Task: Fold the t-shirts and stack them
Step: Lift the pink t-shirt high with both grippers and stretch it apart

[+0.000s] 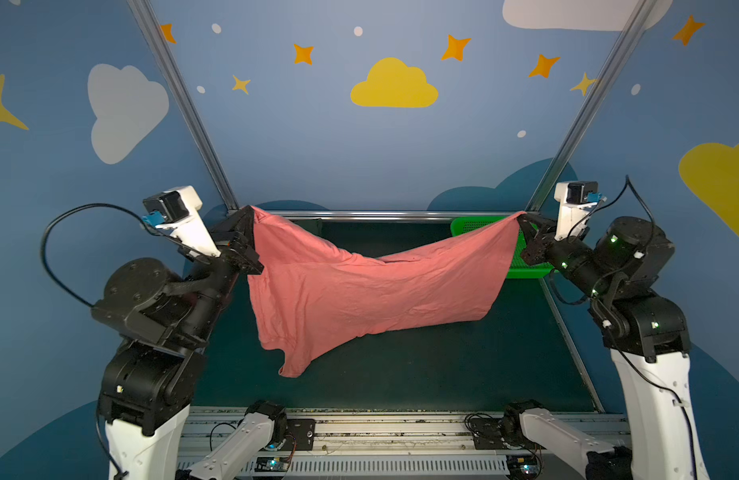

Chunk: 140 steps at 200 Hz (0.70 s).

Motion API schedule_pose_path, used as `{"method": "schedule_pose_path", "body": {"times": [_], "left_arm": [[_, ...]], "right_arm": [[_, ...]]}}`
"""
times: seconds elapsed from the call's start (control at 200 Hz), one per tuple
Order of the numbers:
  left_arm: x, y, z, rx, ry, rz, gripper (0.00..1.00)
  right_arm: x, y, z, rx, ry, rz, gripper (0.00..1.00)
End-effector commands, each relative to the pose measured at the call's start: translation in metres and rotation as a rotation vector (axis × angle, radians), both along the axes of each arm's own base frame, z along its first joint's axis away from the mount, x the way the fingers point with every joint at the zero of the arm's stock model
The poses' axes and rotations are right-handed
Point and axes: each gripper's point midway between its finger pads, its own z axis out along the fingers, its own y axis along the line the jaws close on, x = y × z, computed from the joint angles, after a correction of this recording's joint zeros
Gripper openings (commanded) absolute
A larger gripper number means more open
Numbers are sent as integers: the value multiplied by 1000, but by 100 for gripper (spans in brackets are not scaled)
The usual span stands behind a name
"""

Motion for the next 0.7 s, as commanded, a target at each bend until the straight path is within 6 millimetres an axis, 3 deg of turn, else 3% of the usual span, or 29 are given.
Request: {"method": "schedule_pose_path", "body": {"times": [0.0, 0.095, 0.155, 0.22, 0.3, 0.406, 0.536, 0.606, 0.696], "left_arm": [[55, -7, -31, 59, 93, 35, 4], [105, -14, -54, 102, 176, 56, 4], [135, -12, -58, 104, 213, 82, 4], [160, -7, -48, 70, 215, 95, 4], [180, -4, -21, 14, 161, 82, 4], [188, -7, 33, -25, 50, 47, 4], [171, -19, 93, -51, -97, -35, 5], [153, -20, 114, -72, -164, -64, 4], [128, -27, 127, -96, -196, -127, 4]], "right_arm": [[35, 13, -8, 23, 31, 33, 0], [68, 20, -13, 18, 64, 38, 0], [89, 24, -9, 22, 76, 46, 0], [107, 25, 1, 38, 69, 49, 0], [125, 25, 21, 64, 32, 52, 0], [136, 25, 54, 94, -33, 67, 0], [127, 28, 91, 107, -120, 100, 0], [113, 28, 107, 111, -163, 118, 0], [91, 27, 116, 105, -176, 127, 0]]}}
